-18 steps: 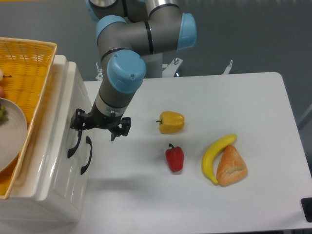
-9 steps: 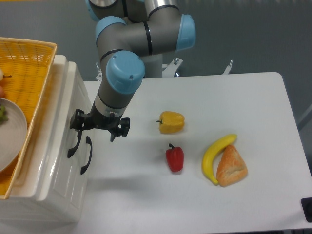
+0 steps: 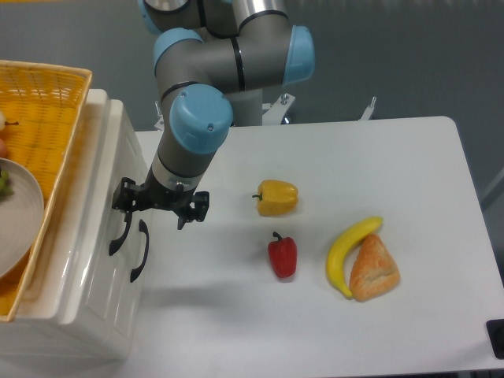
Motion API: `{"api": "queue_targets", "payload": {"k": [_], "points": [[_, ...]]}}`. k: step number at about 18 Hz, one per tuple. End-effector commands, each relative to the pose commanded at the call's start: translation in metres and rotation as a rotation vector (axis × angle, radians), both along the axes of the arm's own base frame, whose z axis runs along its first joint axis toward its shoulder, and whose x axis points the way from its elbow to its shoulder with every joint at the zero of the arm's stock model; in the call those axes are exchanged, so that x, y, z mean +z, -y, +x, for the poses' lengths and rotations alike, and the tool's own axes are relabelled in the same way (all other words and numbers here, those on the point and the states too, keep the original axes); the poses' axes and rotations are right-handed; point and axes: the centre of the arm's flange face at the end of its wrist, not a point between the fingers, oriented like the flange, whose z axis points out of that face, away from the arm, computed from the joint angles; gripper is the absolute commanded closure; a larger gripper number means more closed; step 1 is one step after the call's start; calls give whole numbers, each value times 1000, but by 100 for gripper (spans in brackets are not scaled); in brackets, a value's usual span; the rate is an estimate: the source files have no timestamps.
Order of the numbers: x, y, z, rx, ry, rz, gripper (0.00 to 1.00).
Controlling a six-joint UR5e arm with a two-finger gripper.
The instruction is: Slide open the top white drawer
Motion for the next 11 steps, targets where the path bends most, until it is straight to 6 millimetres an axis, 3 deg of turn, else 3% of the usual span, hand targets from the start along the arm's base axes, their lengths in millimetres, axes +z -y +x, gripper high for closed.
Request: {"api": "queue_targets", "payload": {"k": [11], "points": [[-6, -2, 0, -3, 4, -8, 0]]}}
